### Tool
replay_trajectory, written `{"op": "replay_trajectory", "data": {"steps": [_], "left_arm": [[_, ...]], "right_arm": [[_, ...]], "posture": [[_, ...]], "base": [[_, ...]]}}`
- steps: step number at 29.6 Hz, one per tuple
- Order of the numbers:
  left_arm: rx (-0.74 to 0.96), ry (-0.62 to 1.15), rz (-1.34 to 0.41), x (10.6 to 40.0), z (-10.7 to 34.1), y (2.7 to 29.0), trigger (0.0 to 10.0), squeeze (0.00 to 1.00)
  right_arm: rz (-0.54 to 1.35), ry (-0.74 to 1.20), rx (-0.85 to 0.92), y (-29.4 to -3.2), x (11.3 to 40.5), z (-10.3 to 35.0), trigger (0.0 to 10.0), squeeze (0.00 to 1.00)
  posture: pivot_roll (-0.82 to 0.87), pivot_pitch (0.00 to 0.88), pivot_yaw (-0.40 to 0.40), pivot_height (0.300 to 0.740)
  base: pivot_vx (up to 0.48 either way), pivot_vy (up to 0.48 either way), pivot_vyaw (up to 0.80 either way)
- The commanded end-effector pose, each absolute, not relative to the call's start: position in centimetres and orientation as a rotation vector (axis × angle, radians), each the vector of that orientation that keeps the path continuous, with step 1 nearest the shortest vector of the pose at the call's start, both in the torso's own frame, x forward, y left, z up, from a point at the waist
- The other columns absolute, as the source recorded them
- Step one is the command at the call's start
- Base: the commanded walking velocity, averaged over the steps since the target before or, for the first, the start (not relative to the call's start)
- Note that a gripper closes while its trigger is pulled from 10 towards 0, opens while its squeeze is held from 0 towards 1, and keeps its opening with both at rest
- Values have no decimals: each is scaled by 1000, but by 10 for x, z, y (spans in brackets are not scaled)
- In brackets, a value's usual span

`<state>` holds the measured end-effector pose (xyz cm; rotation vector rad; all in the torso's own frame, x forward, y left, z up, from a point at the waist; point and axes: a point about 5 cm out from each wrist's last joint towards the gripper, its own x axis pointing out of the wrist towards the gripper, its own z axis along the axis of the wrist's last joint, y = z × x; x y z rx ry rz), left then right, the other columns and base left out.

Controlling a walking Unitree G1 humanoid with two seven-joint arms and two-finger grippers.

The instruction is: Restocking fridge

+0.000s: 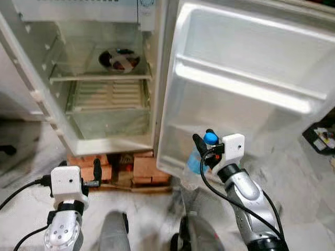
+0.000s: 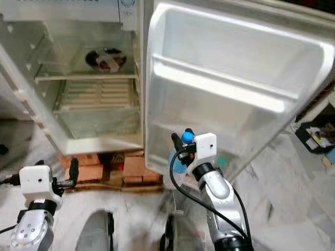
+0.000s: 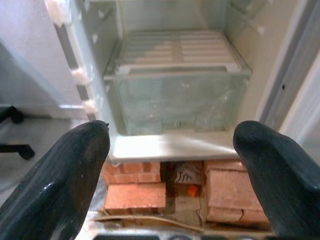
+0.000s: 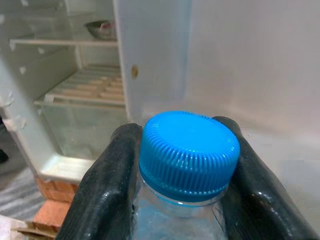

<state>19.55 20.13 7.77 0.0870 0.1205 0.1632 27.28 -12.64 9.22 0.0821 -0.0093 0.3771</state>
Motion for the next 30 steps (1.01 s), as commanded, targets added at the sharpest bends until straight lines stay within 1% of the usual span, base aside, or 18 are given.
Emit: {"op": "replay_trajectory", "data": {"steps": [1, 3, 6, 11, 13, 16, 20, 23, 30], "left_arm": [[79, 111, 166, 196, 81, 202, 10000, 0], [96, 108, 161, 196, 82, 202, 10000, 0], [97, 113, 159, 197, 82, 203, 10000, 0], [119, 138, 195, 193, 78, 211, 10000, 0], [125, 142, 206, 193, 78, 213, 10000, 0], [137, 137, 194, 194, 79, 213, 10000, 0], [133, 120, 196, 197, 83, 215, 10000, 0], [145, 116, 188, 198, 84, 215, 10000, 0], [145, 114, 187, 198, 84, 215, 10000, 0]], "right_arm": [[364, -26, 59, -130, 275, 97, 10000, 0], [368, -29, 61, -130, 276, 97, 10000, 0], [341, -15, 15, -132, 279, 97, 10000, 0], [306, -39, -129, -136, 285, 97, 10000, 0], [325, -33, -77, -134, 286, 97, 10000, 0], [331, -35, -75, -132, 289, 99, 10000, 0], [374, -85, -30, -128, 288, 107, 10000, 0], [393, -120, -27, -125, 286, 110, 10000, 0], [420, -136, 2, -123, 284, 113, 10000, 0]], "posture": [[101, 114, -80, 616], [101, 113, -80, 616], [99, 110, -81, 616], [97, 103, -85, 616], [97, 104, -85, 616], [98, 121, -86, 616], [98, 118, -83, 616], [98, 120, -83, 616], [99, 122, -83, 616]], "base": [[0, 0, 0], [0, 0, 0], [0, 0, 0], [0, 0, 0], [0, 0, 0], [0, 0, 0], [0, 0, 0], [274, 0, 0], [345, 0, 0]]}}
